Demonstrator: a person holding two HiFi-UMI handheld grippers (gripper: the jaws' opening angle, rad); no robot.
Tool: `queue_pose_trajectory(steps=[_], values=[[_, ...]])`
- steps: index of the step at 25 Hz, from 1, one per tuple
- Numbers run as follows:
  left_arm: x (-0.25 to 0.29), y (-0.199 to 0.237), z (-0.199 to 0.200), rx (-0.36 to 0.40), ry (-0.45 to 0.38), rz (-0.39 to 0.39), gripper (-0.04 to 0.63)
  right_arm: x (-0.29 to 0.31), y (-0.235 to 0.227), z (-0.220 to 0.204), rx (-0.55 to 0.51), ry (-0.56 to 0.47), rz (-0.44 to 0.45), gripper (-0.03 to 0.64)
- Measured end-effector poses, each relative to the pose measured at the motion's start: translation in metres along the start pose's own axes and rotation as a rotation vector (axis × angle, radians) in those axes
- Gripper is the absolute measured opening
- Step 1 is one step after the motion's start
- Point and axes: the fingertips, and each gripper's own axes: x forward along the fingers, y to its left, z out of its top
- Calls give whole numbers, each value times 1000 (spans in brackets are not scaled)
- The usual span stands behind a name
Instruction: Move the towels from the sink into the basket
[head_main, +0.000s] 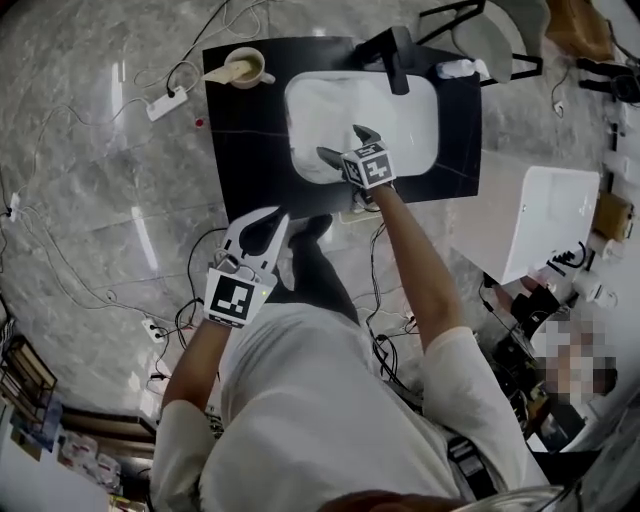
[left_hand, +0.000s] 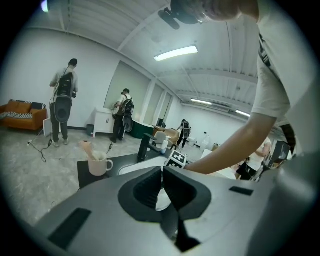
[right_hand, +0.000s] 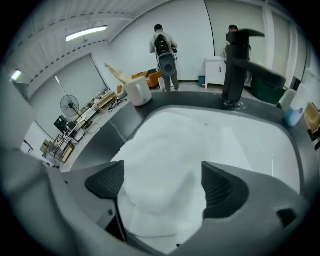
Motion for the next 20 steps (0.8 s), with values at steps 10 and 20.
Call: queue_pose_trajectory(steps=[10,20], values=[[-4,46,-29,-33,52,41,12,62,-16,-23,-36,175,-37,426],[-1,35,-21,3,48,24,12,8,-12,-5,-94,37,-121,136]])
